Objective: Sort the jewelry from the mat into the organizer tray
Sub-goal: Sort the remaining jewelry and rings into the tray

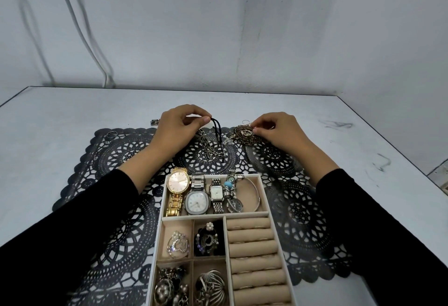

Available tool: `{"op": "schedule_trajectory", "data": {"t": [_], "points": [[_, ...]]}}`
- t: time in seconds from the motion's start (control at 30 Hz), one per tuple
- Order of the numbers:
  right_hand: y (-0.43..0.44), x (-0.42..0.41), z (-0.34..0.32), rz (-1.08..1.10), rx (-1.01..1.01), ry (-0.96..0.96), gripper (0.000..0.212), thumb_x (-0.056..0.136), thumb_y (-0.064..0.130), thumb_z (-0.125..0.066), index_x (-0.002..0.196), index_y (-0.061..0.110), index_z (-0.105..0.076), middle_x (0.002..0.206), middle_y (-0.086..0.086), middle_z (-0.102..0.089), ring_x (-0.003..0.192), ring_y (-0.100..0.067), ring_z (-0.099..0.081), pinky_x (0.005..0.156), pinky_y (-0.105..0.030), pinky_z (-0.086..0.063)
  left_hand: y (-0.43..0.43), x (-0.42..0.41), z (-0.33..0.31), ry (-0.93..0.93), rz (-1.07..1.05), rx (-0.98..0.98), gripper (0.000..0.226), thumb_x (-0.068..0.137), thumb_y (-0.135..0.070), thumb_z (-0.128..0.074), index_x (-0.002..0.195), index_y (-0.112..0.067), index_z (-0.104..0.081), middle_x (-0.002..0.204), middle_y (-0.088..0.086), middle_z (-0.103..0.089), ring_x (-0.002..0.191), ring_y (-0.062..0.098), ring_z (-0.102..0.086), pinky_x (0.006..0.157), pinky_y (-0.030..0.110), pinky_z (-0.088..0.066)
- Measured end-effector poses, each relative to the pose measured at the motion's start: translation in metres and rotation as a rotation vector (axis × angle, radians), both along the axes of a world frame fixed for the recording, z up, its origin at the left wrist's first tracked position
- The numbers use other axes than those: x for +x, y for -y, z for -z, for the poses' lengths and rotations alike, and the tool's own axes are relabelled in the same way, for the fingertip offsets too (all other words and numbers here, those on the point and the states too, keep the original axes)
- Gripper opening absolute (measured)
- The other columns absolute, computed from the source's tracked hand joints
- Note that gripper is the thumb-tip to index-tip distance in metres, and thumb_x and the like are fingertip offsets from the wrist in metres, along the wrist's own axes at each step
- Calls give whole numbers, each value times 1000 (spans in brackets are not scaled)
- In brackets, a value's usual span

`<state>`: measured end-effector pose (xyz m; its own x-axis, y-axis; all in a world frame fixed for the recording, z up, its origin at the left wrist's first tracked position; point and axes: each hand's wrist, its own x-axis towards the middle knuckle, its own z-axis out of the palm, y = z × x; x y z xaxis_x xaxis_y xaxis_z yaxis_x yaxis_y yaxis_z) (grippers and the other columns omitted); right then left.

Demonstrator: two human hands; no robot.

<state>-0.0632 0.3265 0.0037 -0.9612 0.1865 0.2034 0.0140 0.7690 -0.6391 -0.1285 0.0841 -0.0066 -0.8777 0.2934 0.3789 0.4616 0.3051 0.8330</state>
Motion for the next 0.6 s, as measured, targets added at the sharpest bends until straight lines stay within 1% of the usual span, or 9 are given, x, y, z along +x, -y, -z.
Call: {"op": "schedule_trajectory", "data": {"t": [0.13, 0.23, 0.3, 0.4, 0.5, 0.6], "points": [[1, -1, 0, 4, 13, 3, 10, 82, 20, -72, 90, 26, -74, 87, 6, -70, 85, -7, -60, 82, -23, -46, 0, 2, -2, -2, 2, 26, 4, 89, -19, -71, 91, -18, -74, 93, -15, -72, 82, -11, -67, 66, 4, -45], [5, -3, 1, -9, 7, -4, 13, 83, 14, -69, 89, 23, -75, 81, 5, -68, 77, -4, -59, 74, -16, -43, -1, 4, -3, -6, 12, 54, 4, 89, -15, -70, 92, -14, -73, 92, -13, -71, 80, -13, -66, 61, 5, -47], [7, -3, 1, -8, 2, -7, 16, 82, 10, -67, 86, 23, -74, 79, 4, -69, 76, -7, -61, 71, -15, -44, -2, 5, -3, -3, 16, 72, 5, 89, -14, -70, 92, -12, -73, 92, -12, -71, 81, -12, -66, 59, 6, -48], [8, -2, 3, 0, 15, -24, 19, 82, 11, -62, 82, 27, -72, 79, 4, -70, 75, -11, -64, 72, -23, -49, -1, 5, -2, -2, 22, 81, 4, 89, -14, -70, 92, -13, -73, 94, -11, -72, 84, -9, -67, 59, 9, -51], [6, -1, 1, -7, -3, -44, 15, 82, 19, -62, 79, 31, -71, 81, 6, -70, 77, -13, -66, 74, -32, -52, -1, 5, -2, -6, 27, 84, 4, 89, -15, -70, 92, -14, -73, 94, -11, -72, 84, -9, -67, 60, 9, -51], [4, 1, -4, -30, -80, -29, 6, 82, 24, -69, 82, 29, -72, 84, 6, -70, 80, -12, -67, 71, -29, -49, -1, 6, -2, -15, 28, 88, 4, 90, -13, -69, 92, -12, -72, 93, -10, -72, 83, -11, -67, 59, 7, -50]]}}
